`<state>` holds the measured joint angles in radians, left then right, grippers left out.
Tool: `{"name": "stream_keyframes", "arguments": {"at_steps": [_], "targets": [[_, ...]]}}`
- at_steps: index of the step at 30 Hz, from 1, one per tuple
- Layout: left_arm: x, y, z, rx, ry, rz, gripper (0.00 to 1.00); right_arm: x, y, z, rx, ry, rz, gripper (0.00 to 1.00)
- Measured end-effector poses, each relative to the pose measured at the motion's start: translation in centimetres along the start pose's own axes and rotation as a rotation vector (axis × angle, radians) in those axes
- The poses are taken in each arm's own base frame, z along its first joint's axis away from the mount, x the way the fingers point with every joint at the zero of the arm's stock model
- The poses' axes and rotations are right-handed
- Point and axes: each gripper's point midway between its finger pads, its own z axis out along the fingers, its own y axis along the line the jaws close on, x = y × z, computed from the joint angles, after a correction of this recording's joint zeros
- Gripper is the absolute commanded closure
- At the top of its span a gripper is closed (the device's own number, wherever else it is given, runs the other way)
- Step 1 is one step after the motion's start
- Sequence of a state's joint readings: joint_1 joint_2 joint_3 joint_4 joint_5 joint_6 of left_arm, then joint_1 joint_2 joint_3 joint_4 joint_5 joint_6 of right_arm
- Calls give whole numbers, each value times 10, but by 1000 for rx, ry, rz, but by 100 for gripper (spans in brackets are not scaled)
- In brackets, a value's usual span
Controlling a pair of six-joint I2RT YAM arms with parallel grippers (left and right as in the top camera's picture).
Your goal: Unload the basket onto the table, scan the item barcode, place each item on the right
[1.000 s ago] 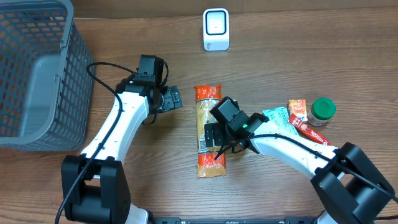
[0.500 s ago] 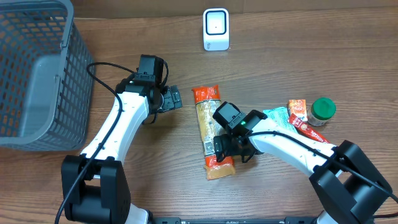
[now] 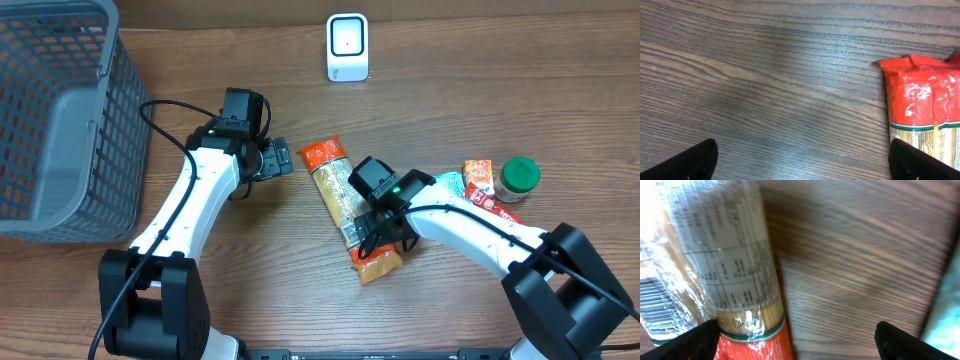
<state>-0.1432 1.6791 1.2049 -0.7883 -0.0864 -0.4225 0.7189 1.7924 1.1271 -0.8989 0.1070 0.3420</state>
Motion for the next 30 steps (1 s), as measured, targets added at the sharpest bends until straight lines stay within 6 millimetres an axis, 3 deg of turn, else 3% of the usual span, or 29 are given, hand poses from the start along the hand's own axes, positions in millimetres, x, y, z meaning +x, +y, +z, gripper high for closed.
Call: {"name": "stream_keyframes", "arguments": {"at_steps": [5, 8, 11, 12, 13, 16, 19, 22, 25, 26, 27, 28, 30], "targets": [[-12, -5, 0, 22, -48, -5, 0, -15, -16, -16, 19, -51, 74, 0], [-30, -14, -2, 56, -124, -12, 0, -30, -25, -51, -1, -137, 118, 0], [-30, -21, -3, 98, -117, 20, 3, -38, -47, -99, -30, -235, 191, 0], [-28, -28, -3, 133, -107, 57, 6, -35, -66, -119, -32, -266, 247, 0], [-25, -37, -5, 186, -95, 116, 5, -34, -72, -124, -29, -275, 262, 0], [-13, -68, -11, 326, -79, 309, 5, -23, -123, -144, 0, -300, 414, 0], [5, -98, -17, 391, -80, 494, 10, -9, -173, -148, 43, -291, 576, 0], [25, -122, -21, 402, -81, 624, 16, 4, -211, -145, 80, -267, 709, 0], [49, -138, -23, 373, -63, 743, 30, 16, -237, -144, 104, -253, 805, 0], [58, -140, -23, 352, -51, 780, 71, 18, -243, -144, 110, -253, 829, 0], [68, -143, -23, 330, -34, 820, 88, 20, -248, -144, 113, -252, 846, 0], [76, -142, -23, 304, -17, 853, 96, 22, -250, -144, 115, -250, 856, 0], [92, -136, -23, 260, 29, 900, 96, 23, -254, -144, 115, -250, 870, 0]]}}
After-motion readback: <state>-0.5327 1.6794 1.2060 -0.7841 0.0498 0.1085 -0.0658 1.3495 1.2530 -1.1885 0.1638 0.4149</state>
